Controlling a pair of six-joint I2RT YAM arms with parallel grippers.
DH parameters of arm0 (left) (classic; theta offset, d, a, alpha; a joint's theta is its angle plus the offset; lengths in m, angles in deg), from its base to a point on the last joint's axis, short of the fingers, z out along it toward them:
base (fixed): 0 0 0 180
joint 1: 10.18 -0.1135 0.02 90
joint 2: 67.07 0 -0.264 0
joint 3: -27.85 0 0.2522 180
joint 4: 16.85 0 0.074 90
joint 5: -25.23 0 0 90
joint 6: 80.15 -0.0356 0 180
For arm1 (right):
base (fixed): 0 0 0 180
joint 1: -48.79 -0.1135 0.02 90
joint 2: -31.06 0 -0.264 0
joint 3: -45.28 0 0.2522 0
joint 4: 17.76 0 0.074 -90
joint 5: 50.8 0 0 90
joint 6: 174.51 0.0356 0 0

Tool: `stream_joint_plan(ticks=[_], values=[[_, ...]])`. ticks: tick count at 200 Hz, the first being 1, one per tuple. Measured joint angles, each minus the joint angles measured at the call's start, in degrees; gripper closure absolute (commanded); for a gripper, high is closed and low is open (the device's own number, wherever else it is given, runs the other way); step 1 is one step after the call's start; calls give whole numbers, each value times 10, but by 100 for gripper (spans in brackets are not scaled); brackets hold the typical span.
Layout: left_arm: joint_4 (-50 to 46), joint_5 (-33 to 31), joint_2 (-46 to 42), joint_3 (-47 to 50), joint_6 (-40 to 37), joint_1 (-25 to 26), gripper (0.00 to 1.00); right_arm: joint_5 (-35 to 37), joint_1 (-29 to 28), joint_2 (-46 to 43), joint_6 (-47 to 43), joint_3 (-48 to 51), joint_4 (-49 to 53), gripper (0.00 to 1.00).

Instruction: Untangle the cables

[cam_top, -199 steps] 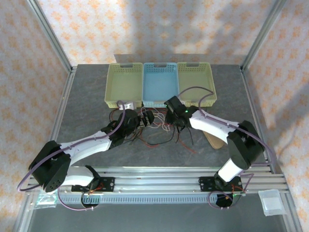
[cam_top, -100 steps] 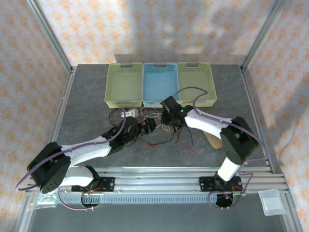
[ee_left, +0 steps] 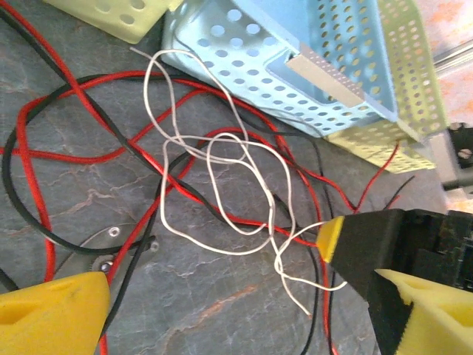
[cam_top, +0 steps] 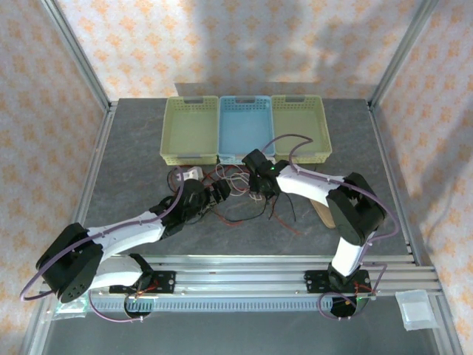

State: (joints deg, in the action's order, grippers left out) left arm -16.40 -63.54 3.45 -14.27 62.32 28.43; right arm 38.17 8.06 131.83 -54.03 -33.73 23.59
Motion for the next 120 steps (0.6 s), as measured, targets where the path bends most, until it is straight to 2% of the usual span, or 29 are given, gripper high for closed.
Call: stream_joint_plan(ticks=[8,44,84,120], values=[[-10,-3,4,-8,-1,0,6,2,0,-2,0,0,-1,100],[-65,-27,23,-56,-17,0,8,20,0,-45,4,24,-17,100],[-135,-50,75,-130,-48,0,24,56,0,-130,17,57,-33,100],[-163,-49,109,-151,-67,0,36,104,0,-192,45,90,-31,100]])
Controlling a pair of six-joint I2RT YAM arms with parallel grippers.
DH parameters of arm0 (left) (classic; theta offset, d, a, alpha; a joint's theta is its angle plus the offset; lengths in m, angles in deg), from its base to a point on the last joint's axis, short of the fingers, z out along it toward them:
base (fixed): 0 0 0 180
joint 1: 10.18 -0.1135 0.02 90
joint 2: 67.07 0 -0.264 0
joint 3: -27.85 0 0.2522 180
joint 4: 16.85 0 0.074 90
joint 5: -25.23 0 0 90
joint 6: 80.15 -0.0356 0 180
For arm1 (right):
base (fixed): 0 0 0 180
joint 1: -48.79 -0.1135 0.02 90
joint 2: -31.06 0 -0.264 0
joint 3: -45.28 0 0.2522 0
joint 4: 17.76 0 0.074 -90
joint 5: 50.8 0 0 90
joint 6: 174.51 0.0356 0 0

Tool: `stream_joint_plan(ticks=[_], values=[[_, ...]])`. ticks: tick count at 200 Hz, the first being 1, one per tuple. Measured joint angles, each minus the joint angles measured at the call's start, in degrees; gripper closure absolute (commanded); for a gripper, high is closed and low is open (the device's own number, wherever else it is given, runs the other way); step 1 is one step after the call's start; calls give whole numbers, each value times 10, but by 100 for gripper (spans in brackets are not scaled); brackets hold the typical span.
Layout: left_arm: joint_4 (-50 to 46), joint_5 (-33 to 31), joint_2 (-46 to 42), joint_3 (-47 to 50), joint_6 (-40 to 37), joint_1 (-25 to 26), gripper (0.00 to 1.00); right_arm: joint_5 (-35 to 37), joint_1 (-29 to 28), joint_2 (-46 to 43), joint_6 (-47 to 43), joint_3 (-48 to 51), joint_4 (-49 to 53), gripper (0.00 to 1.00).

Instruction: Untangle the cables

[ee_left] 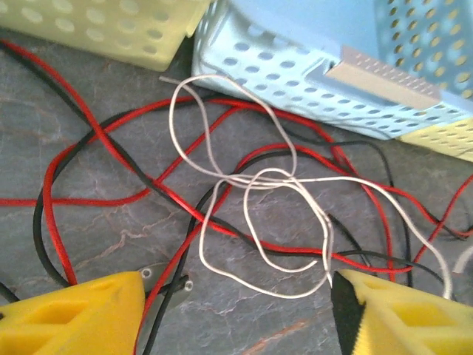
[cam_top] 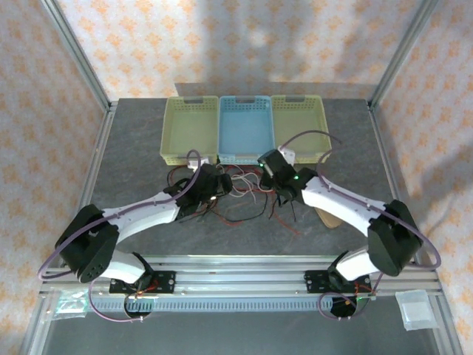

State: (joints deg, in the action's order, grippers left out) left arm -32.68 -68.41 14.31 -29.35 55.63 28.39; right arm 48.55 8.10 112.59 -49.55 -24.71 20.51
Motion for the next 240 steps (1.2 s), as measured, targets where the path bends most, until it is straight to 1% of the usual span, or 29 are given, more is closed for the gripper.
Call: stream_joint_plan(ticks=[22,58,112,134,154,166,183,203,240], values=[[-12,9,29,-12,-9,-1,42,24,5,-27,19,21,8,100],[-17,40,74,-47,-25,-1,46,49,26,-70,43,53,23,100],[-40,88,128,-127,-64,4,63,36,41,-141,27,87,-7,100],[-50,106,152,-152,-66,16,63,31,46,-161,21,87,-22,100],[-66,108,172,-169,-48,38,69,29,49,-161,18,87,-29,100],[-75,108,182,-176,-26,54,74,28,49,-160,18,87,-30,100],[-85,109,193,-176,10,73,79,27,49,-160,18,87,-31,100],[-96,109,200,-176,44,80,81,26,49,-160,19,89,-35,100],[-124,92,217,-191,81,78,82,26,49,-160,19,99,-36,100]])
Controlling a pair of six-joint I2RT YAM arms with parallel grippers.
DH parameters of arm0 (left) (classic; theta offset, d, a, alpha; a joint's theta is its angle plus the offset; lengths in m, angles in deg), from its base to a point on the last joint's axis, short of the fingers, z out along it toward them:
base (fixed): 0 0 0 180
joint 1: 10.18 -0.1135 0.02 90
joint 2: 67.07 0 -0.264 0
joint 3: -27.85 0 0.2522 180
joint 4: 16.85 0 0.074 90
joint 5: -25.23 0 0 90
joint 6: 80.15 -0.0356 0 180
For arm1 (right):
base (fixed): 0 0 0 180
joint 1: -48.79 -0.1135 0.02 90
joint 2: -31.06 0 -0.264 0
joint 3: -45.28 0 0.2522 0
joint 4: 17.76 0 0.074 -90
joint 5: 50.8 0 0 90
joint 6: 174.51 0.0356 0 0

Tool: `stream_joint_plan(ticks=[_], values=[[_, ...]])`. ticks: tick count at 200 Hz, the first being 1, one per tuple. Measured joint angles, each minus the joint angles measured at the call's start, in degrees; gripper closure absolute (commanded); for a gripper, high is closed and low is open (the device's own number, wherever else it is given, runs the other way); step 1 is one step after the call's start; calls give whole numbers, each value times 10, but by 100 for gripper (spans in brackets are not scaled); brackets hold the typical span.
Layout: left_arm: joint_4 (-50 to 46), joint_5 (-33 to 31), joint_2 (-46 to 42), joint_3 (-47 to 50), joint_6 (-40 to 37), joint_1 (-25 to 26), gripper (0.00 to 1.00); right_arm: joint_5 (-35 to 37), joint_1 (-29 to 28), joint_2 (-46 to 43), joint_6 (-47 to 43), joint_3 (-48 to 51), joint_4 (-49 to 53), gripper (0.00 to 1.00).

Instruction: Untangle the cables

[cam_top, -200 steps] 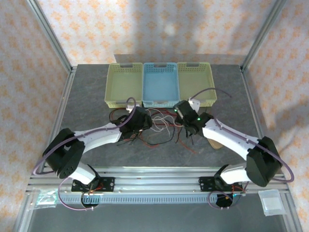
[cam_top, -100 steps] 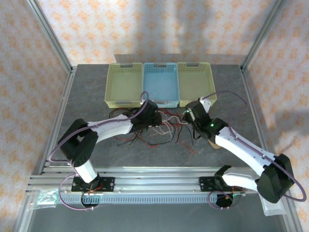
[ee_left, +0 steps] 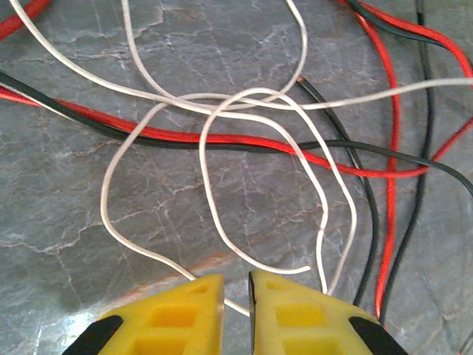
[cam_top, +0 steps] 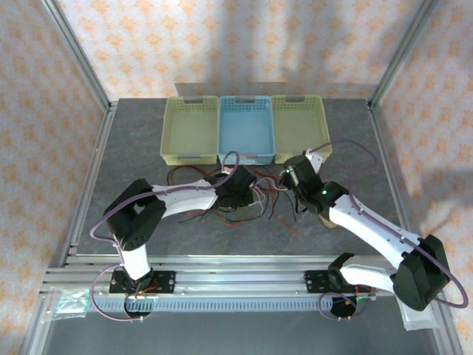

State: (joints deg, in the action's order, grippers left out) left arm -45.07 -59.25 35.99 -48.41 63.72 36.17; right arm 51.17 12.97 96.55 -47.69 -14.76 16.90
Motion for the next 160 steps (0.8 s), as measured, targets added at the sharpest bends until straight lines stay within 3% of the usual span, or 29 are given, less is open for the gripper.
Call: stream_joint_plan(ticks=[28,85,160], values=[[-16,-9,23,-24,12,0,73,-3,0,0,0,2,0,100],[-33,-26,33,-45,19,-15,78,-4,0,0,0,2,0,100],[-58,-45,73,-89,18,-23,76,-5,0,0,0,7,-3,100]])
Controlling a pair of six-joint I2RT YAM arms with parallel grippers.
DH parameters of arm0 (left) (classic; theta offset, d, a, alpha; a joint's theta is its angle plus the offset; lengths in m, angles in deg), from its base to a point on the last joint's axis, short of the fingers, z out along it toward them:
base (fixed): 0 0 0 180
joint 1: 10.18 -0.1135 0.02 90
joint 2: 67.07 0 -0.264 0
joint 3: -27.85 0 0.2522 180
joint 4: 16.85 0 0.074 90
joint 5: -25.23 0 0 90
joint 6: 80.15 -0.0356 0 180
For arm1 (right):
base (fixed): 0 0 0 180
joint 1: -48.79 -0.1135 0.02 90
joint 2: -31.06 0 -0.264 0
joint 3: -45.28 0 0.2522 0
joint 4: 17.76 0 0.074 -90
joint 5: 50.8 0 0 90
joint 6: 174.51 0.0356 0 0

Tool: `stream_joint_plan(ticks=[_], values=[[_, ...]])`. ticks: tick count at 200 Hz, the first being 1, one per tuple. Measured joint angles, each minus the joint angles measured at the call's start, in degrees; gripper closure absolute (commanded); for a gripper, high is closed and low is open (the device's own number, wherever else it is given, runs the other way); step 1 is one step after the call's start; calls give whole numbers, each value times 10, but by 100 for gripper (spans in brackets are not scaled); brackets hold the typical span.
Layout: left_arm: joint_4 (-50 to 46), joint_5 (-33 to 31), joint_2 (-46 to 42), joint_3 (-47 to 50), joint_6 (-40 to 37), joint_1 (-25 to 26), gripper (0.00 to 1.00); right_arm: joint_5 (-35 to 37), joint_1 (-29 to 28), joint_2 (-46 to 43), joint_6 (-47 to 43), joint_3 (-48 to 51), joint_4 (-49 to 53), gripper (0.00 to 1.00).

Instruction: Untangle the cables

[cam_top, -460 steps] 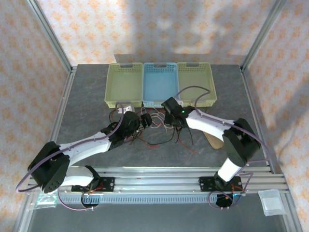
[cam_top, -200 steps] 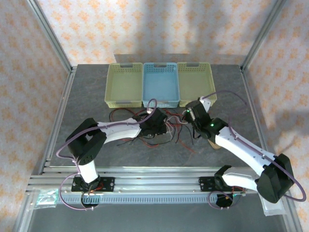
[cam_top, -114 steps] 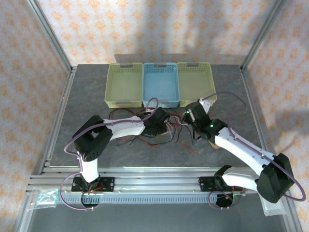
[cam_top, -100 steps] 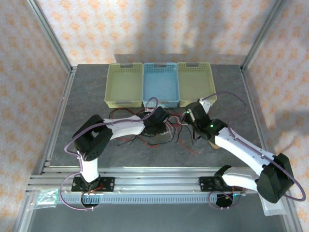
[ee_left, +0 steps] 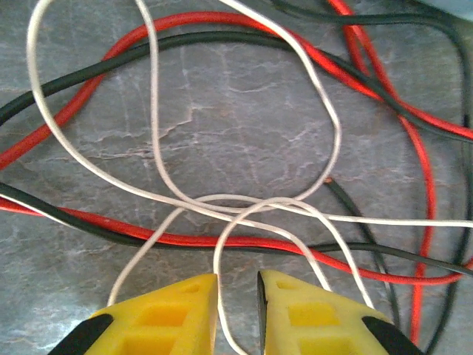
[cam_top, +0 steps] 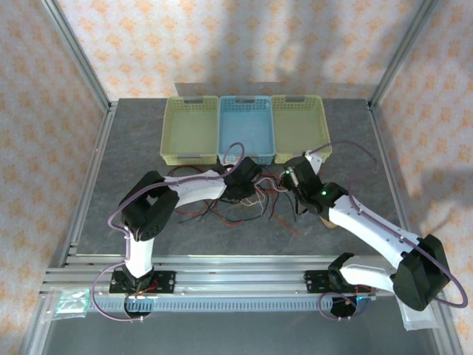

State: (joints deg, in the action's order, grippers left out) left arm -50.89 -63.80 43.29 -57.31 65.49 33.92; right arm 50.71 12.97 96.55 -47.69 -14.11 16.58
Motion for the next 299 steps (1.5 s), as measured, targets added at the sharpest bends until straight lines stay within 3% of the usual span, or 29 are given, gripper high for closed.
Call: stream_joint_plan(ticks=[299], values=[[-41,-6,47,-51,-6,0,80,-6,0,0,0,2,0,100]])
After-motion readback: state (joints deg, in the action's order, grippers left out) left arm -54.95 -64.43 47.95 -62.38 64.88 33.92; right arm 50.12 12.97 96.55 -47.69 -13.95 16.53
